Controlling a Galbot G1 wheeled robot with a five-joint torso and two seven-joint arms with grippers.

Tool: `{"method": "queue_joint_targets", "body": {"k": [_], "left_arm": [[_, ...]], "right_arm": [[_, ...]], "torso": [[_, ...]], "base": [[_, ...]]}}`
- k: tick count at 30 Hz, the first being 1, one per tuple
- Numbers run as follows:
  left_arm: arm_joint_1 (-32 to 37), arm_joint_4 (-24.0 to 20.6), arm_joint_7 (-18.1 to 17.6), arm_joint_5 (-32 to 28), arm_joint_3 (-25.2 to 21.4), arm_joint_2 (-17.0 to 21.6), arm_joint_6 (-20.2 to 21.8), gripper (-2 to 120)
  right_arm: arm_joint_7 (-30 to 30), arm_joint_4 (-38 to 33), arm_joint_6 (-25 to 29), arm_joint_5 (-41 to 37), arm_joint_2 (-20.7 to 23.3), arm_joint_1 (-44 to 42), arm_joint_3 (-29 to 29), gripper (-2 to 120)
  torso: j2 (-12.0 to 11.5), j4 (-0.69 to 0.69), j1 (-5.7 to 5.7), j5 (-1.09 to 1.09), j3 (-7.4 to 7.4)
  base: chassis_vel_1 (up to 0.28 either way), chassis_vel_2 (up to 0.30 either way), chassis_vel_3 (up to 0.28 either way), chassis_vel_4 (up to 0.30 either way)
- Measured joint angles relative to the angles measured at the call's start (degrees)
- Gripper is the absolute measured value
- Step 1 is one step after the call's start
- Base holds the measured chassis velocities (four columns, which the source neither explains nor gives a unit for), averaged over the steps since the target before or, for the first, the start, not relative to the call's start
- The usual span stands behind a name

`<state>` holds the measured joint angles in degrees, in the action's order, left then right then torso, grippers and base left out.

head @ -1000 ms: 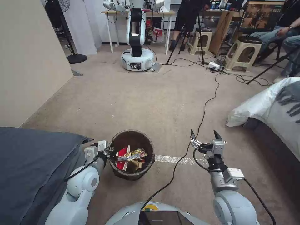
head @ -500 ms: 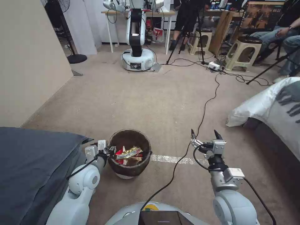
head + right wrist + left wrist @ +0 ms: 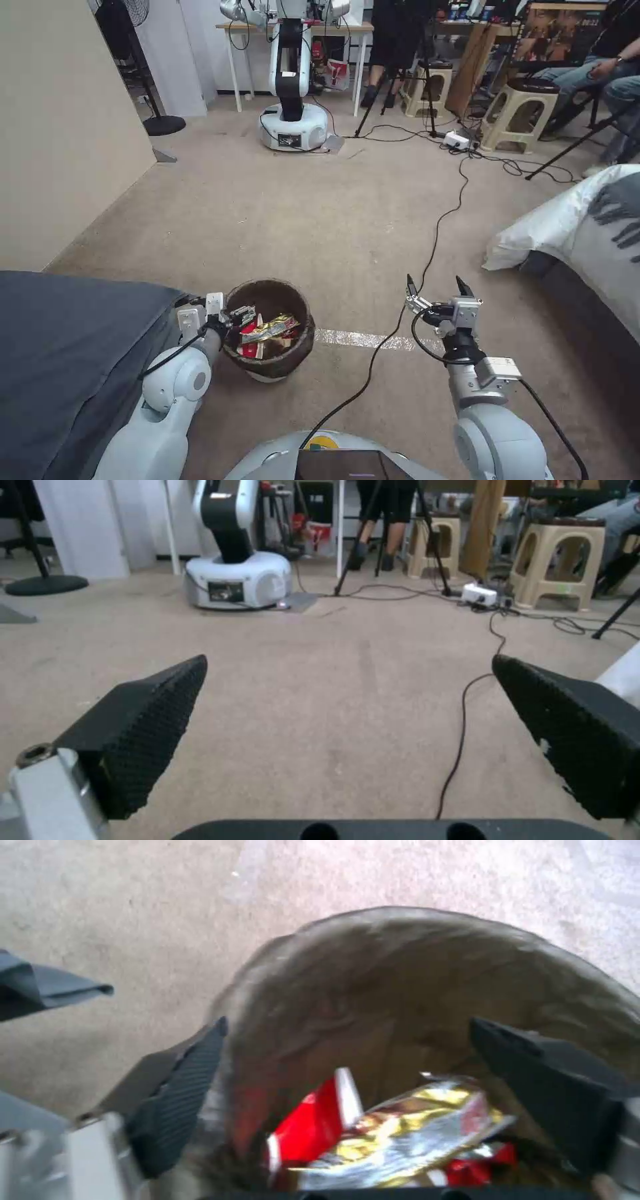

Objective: Pick up the trash bin, then pick up the garbage from the floor and place it into the trash bin.

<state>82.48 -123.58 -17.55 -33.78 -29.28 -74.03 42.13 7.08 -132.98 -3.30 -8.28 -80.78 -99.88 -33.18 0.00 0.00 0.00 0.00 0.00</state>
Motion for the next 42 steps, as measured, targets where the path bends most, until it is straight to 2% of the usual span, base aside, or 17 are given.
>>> {"method": "queue_joint_targets", "body": {"k": [4,11,14,20,21,22,24,25,26,28,29,30,31,34,36,39,42], "left_arm": [[0.04,-0.95,0.02,0.00,-0.59,0.03,0.00,100],[0.63,-3.35,0.22,0.01,-1.69,0.36,0.00,100],[1.93,-5.35,2.80,0.73,-4.03,0.55,0.00,100],[3.67,-7.00,5.23,3.97,-6.40,0.79,-0.65,100],[4.53,-7.25,6.54,6.76,-6.94,0.74,-3.27,100],[4.53,-7.25,6.54,6.76,-6.94,0.74,-3.27,100],[6.02,-7.16,10.38,12.84,-8.03,0.14,-10.66,100],[7.02,-6.75,12.32,16.53,-8.79,-0.47,-17.18,100],[7.02,-6.75,12.32,16.53,-8.79,-0.47,-17.18,100],[8.85,-5.74,13.87,21.55,-10.28,-1.87,-26.30,100],[9.10,-5.50,14.04,22.39,-10.60,-2.13,-27.55,100],[10.03,-4.36,14.51,25.75,-11.79,-3.05,-32.11,100],[10.03,-4.36,14.51,25.75,-11.79,-3.05,-32.11,100],[12.62,-3.99,14.77,29.33,-13.86,-5.08,-38.13,100],[12.83,-4.05,14.80,29.41,-13.93,-5.19,-38.36,100],[17.30,-4.90,15.63,31.05,-15.14,-6.93,-43.96,100],[19.50,-5.13,15.78,31.24,-15.17,-7.50,-46.25,100]], "right_arm": [[0.08,-0.02,-0.13,0.03,0.06,0.14,0.17,100],[0.38,-0.02,-0.43,0.03,0.21,0.49,0.64,100],[0.58,-0.02,-0.70,-0.05,0.30,0.80,1.04,100],[0.70,-0.01,-0.89,-0.08,0.34,1.03,1.30,100],[0.70,0.02,-0.96,-0.09,0.33,1.02,1.32,100],[0.70,0.02,-0.96,-0.09,0.33,1.02,1.32,100],[0.71,0.06,-0.96,-0.10,0.20,0.87,1.27,100],[0.71,0.06,-0.96,0.05,0.03,0.63,1.15,100],[0.71,0.06,-0.96,0.05,0.03,0.63,1.15,100],[0.72,0.05,-0.95,0.44,-0.32,0.04,0.90,100],[0.73,0.05,-0.95,0.51,-0.42,-0.07,0.88,100],[1.07,0.00,-0.95,0.85,-0.84,-0.46,0.86,100],[1.07,0.00,-0.95,0.85,-0.84,-0.46,0.86,100],[2.13,-0.50,-0.91,1.45,-1.80,-1.03,0.86,100],[2.22,-0.55,-0.89,1.47,-1.89,-1.10,0.86,100],[2.35,-0.73,1.02,2.02,-2.73,-2.36,0.16,100],[2.19,-0.70,3.20,2.07,-2.99,-3.34,-0.18,100]], "torso": [[0.00,0.00,0.00,0.00,0.00],[0.00,0.00,0.00,0.00,0.00],[0.00,0.00,0.00,0.00,0.00],[0.00,0.00,0.00,0.00,0.00],[0.00,0.00,0.00,0.00,0.00],[0.00,0.00,0.00,0.00,0.00],[0.00,0.01,0.00,-0.01,0.00],[0.00,0.00,0.00,0.00,0.00],[0.00,0.00,0.00,0.00,0.00],[0.00,0.00,0.00,-0.01,0.00],[0.00,0.00,0.00,0.00,0.00],[0.00,0.00,0.00,0.00,0.00],[0.00,0.00,0.00,0.00,0.00],[0.00,0.00,0.00,-0.01,0.00],[0.00,0.01,0.00,-0.01,0.00],[0.00,0.00,0.00,0.00,0.00],[0.00,0.01,0.00,0.00,-0.01]], "base": [[0.000,0.000,0.000,0.000],[0.000,0.000,0.000,0.000],[0.000,0.000,0.000,0.000],[0.000,0.000,0.000,0.000],[0.000,0.000,0.000,0.000],[0.000,0.000,0.000,0.000],[0.000,0.000,0.000,0.000],[0.000,0.000,0.000,0.000],[0.000,0.000,0.000,0.000],[0.000,0.000,0.000,0.000],[0.000,0.000,0.000,0.000],[0.000,0.000,0.000,0.000],[0.000,0.000,0.000,0.000],[0.000,0.000,0.000,0.000],[0.000,0.000,0.000,0.000],[0.000,0.000,0.000,0.000],[0.000,0.000,0.000,0.000]]}}
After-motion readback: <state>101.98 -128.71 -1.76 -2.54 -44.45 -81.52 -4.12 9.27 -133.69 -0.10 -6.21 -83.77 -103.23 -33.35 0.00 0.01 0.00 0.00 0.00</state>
